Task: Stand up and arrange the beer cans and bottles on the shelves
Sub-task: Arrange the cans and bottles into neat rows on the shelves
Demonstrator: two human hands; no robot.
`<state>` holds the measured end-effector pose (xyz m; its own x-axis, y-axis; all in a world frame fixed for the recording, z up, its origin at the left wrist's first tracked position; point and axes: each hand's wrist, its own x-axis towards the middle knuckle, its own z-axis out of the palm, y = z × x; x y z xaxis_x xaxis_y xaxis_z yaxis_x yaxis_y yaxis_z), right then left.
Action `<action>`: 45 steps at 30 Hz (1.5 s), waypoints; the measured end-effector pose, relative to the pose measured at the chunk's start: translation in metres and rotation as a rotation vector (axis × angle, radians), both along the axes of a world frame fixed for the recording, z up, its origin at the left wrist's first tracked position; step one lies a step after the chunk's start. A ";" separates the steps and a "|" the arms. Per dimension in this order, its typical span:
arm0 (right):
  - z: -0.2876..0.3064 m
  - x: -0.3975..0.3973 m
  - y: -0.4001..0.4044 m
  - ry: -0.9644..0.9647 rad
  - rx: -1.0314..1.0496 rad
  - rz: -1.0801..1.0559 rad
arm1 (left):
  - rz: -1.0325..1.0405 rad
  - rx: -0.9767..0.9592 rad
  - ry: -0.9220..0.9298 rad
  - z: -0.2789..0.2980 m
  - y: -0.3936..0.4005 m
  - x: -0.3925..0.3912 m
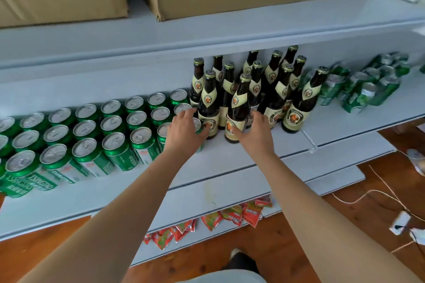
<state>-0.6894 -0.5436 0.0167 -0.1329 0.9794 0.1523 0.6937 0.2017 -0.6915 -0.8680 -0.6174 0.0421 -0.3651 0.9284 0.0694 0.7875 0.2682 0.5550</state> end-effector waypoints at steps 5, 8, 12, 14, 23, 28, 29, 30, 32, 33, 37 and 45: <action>-0.024 -0.004 0.037 0.104 -0.027 0.111 | 0.140 0.060 0.024 -0.008 0.039 0.018; -0.036 -0.003 0.049 0.154 -0.033 0.147 | 0.245 0.004 0.129 -0.009 0.062 0.023; -0.042 0.002 0.055 0.177 -0.047 0.241 | 0.317 -0.030 0.130 -0.007 0.081 0.024; -0.043 0.002 0.055 0.174 -0.035 0.297 | 0.334 -0.031 0.101 -0.006 0.085 0.021; -0.046 -0.012 0.052 0.205 -0.064 0.490 | 0.307 -0.062 0.205 -0.008 0.087 0.009; -0.046 -0.009 0.055 0.220 -0.100 0.542 | 0.254 -0.108 0.044 0.010 0.072 0.001; -0.045 -0.009 0.055 0.233 -0.107 0.545 | 0.253 -0.098 0.005 0.012 0.067 0.001; -0.044 -0.010 0.054 0.240 -0.115 0.549 | 0.243 -0.094 -0.023 0.014 0.061 0.003; -0.043 -0.015 0.051 0.231 -0.139 0.568 | 0.199 -0.097 -0.077 0.015 0.052 0.006; -0.044 -0.018 0.050 0.222 -0.150 0.585 | 0.177 -0.098 -0.098 0.015 0.049 0.008; -0.044 -0.028 0.047 0.155 -0.149 0.628 | 0.114 -0.126 -0.119 0.016 0.041 0.015; -0.033 -0.026 0.053 0.017 -0.233 0.710 | 0.042 -0.137 -0.115 0.003 0.038 0.015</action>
<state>-0.7150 -0.4904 -0.0159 -0.7451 0.6657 -0.0406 0.4395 0.4443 -0.7807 -0.8526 -0.5793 0.0454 -0.4022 0.9099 -0.1010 0.7072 0.3789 0.5970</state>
